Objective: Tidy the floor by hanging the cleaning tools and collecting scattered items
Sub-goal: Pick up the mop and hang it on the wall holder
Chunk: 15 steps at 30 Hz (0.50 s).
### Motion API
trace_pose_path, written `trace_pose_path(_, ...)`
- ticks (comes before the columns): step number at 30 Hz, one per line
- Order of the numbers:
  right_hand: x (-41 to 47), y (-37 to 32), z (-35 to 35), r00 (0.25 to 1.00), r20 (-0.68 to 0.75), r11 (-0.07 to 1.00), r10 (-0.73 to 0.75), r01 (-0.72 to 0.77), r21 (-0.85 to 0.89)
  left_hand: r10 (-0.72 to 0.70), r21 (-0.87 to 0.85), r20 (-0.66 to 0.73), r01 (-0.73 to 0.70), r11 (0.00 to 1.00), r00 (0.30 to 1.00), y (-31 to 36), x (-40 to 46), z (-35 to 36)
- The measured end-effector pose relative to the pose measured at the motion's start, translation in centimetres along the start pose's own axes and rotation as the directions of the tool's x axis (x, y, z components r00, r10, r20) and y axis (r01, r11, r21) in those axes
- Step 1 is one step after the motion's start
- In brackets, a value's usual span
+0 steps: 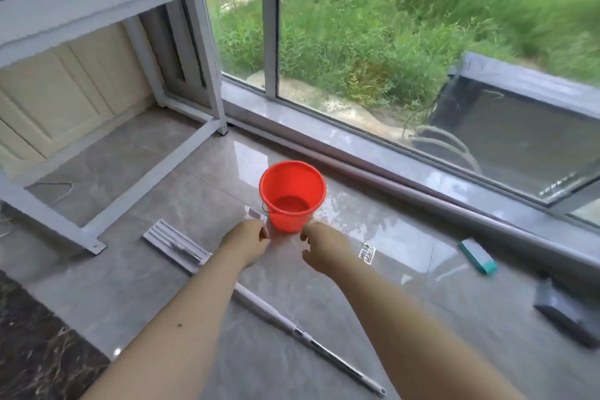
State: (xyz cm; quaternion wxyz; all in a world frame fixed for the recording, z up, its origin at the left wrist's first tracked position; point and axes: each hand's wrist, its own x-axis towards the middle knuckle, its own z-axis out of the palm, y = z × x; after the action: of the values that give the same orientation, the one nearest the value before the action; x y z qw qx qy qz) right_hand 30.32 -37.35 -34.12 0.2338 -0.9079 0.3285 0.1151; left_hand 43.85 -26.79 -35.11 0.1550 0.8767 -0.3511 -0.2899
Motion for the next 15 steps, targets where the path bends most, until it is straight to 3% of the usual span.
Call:
trace_pose_path(5,1.3,1.6,4.7,0.983,-0.024,0.980,0.181,-0.179,0.093,0.096,0.030,0.101,-0.100,0.995,0.990,-2.4,3.6,4.1)
trace_pose_path(15,4.2,8.7,19.2,0.931,0.056,0.930,0.360,-0.362,0.054,0.188,0.047,0.290,-0.211,0.976,0.938,-8.6,9.3,19.4)
